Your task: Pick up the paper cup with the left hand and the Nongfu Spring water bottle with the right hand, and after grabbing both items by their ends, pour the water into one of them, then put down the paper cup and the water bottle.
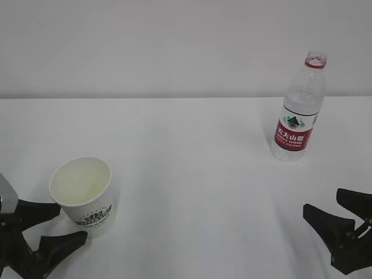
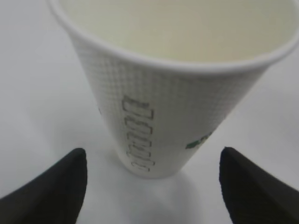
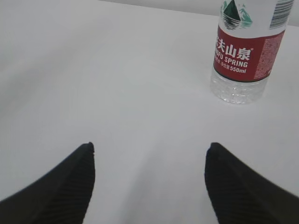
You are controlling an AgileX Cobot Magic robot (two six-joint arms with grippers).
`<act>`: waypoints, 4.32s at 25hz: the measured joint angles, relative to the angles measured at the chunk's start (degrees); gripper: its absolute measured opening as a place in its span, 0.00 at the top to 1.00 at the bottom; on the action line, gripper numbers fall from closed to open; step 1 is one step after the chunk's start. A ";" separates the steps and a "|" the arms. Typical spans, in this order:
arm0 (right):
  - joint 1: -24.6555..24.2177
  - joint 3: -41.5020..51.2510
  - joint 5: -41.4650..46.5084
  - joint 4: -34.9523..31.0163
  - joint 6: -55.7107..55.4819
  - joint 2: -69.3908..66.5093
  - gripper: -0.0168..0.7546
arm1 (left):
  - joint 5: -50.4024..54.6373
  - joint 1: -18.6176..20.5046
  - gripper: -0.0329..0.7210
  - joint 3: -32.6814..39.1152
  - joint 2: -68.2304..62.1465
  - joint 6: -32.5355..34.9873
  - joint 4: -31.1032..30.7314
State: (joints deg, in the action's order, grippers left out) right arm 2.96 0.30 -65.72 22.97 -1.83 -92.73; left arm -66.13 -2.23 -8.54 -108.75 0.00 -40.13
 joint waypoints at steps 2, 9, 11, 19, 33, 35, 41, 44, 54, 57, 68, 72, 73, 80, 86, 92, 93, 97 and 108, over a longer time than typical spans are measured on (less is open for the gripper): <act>0.00 0.00 0.00 0.00 0.00 0.00 0.26 | 0.00 0.00 0.09 -0.43 -1.31 0.00 -0.28; 0.00 0.00 0.00 -0.09 0.00 0.00 0.26 | 0.00 0.00 0.09 -3.01 -4.21 0.00 -2.38; 0.00 0.00 0.00 -0.09 0.00 0.00 0.26 | 0.00 0.00 0.09 -3.60 -4.21 0.00 -2.86; 0.00 0.00 0.00 -0.20 -0.04 0.00 0.26 | 0.00 0.00 0.09 -6.03 -4.21 0.00 -4.84; 0.00 0.00 0.00 -0.20 -0.04 0.00 0.26 | 0.00 -9.19 0.11 -13.23 -7.20 0.00 -0.52; 0.00 0.00 0.00 -0.20 -0.04 0.00 0.26 | 0.00 -10.35 0.11 -14.11 -7.23 0.00 -0.09; 0.00 0.00 0.00 -0.20 -0.04 0.00 0.26 | 0.00 -11.32 0.07 -14.85 -7.33 -0.91 1.06; 0.00 0.00 0.00 -0.20 -0.04 0.00 0.26 | 0.00 -11.32 0.05 -14.85 -7.44 -1.53 1.30; 0.00 0.00 0.00 -0.20 -0.04 0.00 0.26 | -0.11 -11.32 0.04 -15.73 -10.23 -3.07 1.52; 0.00 0.00 0.00 -0.20 -0.04 0.00 0.26 | -0.11 -11.32 0.04 -17.15 -10.38 -4.16 1.54; 0.00 0.00 0.00 -0.20 -0.13 0.00 0.26 | -0.11 -12.75 0.05 -21.14 -10.48 -6.53 0.35; 0.00 0.00 0.00 -0.55 -0.13 0.00 0.26 | -0.11 -12.75 0.12 -21.14 -10.48 -6.53 0.21; 0.00 0.00 0.00 -0.55 -0.13 0.00 0.26 | -0.11 -12.75 0.14 -21.14 -10.48 -6.53 0.11; 0.00 0.00 0.00 -0.78 -0.13 0.00 0.26 | -0.11 -12.75 0.21 -21.14 -10.48 -6.53 -0.05; 0.00 0.00 0.00 -1.47 -0.13 0.00 0.26 | 0.14 -12.75 0.21 -21.01 -8.25 -6.81 -0.49; 0.00 0.00 0.00 -2.11 -0.13 0.00 0.26 | 0.14 -12.75 0.21 -18.09 -4.15 -7.34 -0.49; 0.00 0.00 0.00 -2.37 -0.13 0.00 0.26 | 0.14 -12.75 0.21 -17.70 -3.92 -7.59 -0.49; 0.00 0.00 0.00 -3.43 -0.13 0.00 0.26 | 0.14 -12.75 0.21 -15.48 -3.44 -8.18 -0.39; 0.00 0.00 0.00 -4.79 -0.13 0.00 0.26 | 0.24 -12.75 0.21 -11.27 7.89 -9.92 1.70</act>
State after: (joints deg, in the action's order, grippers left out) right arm 2.96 0.30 -65.72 18.18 -1.96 -92.73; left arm -65.89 -14.98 -19.81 -100.86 -9.92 -38.44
